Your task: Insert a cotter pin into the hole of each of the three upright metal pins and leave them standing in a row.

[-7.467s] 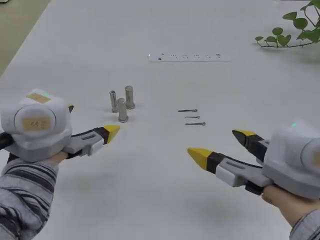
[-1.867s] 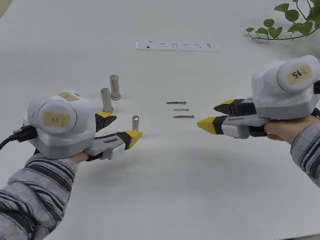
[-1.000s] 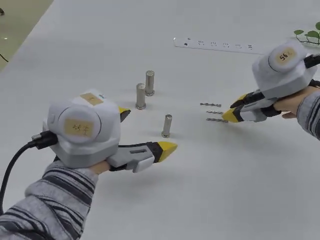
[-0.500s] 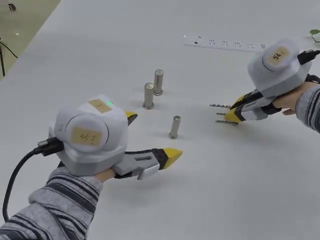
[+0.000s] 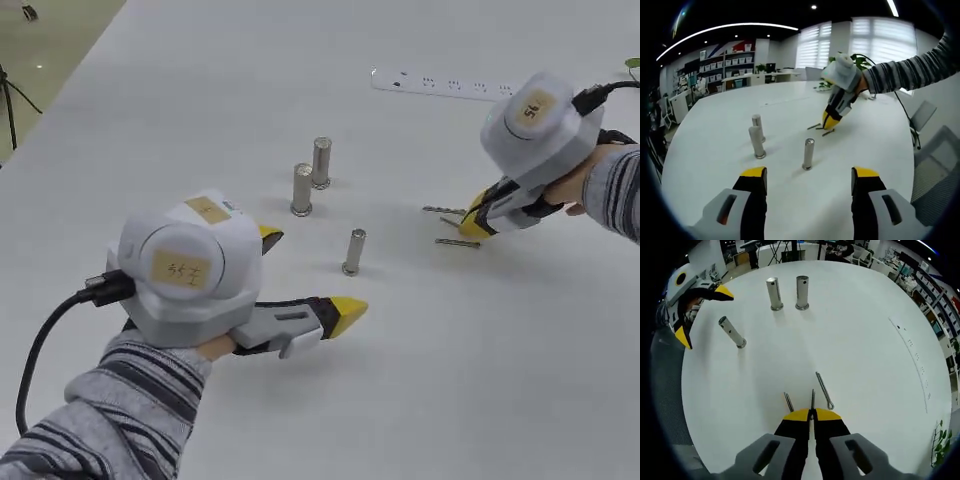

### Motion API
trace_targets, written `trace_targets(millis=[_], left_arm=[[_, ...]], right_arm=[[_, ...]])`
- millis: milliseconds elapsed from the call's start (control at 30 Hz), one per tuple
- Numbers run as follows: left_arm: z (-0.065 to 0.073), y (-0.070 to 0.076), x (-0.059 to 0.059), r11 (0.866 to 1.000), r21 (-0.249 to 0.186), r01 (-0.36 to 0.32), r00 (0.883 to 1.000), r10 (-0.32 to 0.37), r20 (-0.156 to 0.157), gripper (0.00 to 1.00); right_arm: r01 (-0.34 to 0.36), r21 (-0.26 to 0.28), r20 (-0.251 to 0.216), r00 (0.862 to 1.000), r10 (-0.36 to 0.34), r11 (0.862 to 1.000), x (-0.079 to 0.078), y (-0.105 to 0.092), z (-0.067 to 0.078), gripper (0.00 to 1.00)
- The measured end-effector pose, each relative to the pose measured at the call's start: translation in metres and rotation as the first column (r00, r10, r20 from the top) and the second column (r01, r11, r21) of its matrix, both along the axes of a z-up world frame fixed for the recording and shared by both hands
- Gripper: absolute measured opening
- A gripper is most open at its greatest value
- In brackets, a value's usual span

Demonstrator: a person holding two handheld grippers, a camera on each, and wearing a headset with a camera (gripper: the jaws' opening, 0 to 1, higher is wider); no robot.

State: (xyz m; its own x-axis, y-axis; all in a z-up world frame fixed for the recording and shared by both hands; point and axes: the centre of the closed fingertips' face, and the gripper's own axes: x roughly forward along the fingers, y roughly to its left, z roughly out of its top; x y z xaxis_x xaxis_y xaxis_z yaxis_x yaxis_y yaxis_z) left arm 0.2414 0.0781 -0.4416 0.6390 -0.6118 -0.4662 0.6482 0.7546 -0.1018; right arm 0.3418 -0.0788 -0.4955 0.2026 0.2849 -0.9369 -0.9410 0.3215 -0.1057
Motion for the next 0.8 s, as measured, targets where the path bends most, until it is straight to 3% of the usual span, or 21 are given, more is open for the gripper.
trace_targets(millis=[267, 333, 367, 800], left_arm=[[0.003, -0.004, -0.002, 1.000, -0.017, 0.011, 1.000, -0.011, -0.009, 0.65], [0.005, -0.005, -0.002, 1.000, -0.023, 0.011, 1.000, -0.011, -0.006, 0.64], [0.006, -0.005, -0.002, 1.000, -0.025, 0.013, 1.000, -0.013, -0.004, 0.64], [0.015, -0.011, -0.005, 0.999, -0.047, 0.023, 1.000, -0.023, -0.002, 0.60]], right_arm=[[-0.045, -0.004, 0.021, 0.999, 0.045, 0.999, 0.001, -0.003, 0.000, 0.00], [-0.091, 0.003, 0.070, 0.993, 0.090, 0.996, 0.003, -0.002, 0.006, 0.00], [-0.081, 0.009, 0.060, 0.995, 0.080, 0.997, 0.001, -0.003, 0.007, 0.00], [-0.134, 0.045, 0.160, 0.979, 0.126, 0.990, -0.021, -0.006, 0.034, 0.00]])
